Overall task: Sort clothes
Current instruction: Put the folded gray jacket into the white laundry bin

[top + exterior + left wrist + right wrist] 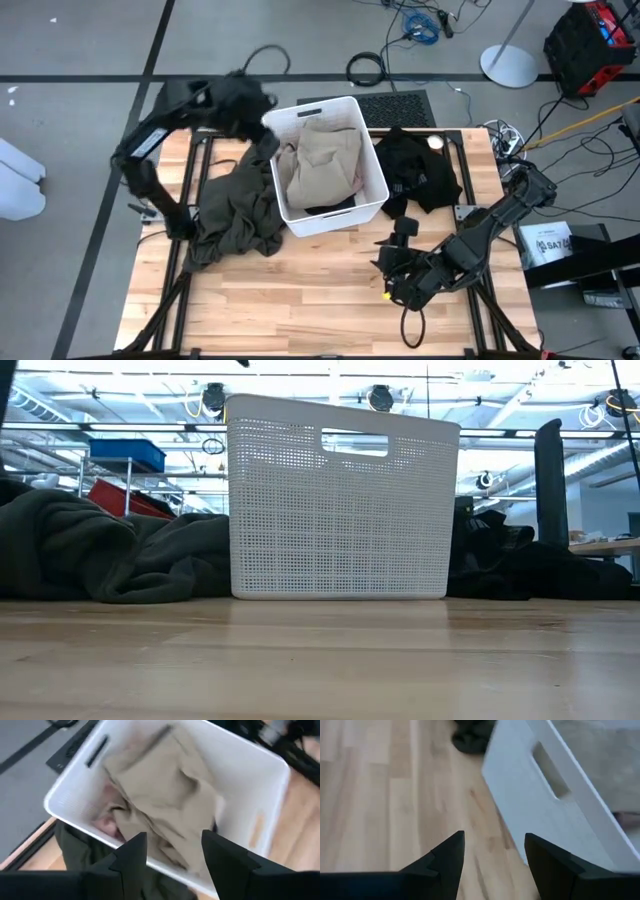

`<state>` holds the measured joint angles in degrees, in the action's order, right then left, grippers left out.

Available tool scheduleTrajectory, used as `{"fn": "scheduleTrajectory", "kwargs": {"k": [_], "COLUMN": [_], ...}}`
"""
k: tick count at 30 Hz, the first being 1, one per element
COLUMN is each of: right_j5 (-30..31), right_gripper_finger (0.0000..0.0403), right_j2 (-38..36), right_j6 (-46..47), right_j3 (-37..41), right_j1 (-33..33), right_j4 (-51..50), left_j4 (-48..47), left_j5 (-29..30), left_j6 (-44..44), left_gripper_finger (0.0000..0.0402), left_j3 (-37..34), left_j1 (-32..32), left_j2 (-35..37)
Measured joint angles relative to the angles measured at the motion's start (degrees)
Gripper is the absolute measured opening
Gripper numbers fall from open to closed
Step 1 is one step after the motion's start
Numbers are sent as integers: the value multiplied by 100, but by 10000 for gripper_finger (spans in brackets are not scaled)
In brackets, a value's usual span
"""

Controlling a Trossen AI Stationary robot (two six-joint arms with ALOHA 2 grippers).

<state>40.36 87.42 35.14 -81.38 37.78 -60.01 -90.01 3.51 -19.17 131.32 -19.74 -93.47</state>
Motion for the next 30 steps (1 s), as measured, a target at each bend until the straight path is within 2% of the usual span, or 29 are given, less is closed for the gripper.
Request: {"fn": "scheduleTrajectory", "kwargs": {"k": [6,11,17,21,25,30], "right_j5": [-336,-341,-346,-471,-475,-475], "right_gripper_finger": [194,194,194,194,194,194], "right_j2": [0,0,0,0,0,0], "right_j6": [-547,-606,-595,-586,-586,-584], "right_j3": [0,0,0,0,0,0], "right_j1": [-145,-149,-149,-149,-149,-149], "right_j4": [661,752,754,804,918,1054], "left_j4": [3,119,685,1280,1474,1396], "left_j5": [526,1178,1374,1376,1534,1557], "left_j6": [-468,-1360,-2348,-3137,-4174,-5211], "left_gripper_finger": [198,199,199,199,199,199], "left_j3": [-1032,-2211,-3639,-4486,-5193,-6074], "left_j1": [1670,3066,4459,5209,5803,6171], "left_j2": [669,927,971,966,944,942]}}
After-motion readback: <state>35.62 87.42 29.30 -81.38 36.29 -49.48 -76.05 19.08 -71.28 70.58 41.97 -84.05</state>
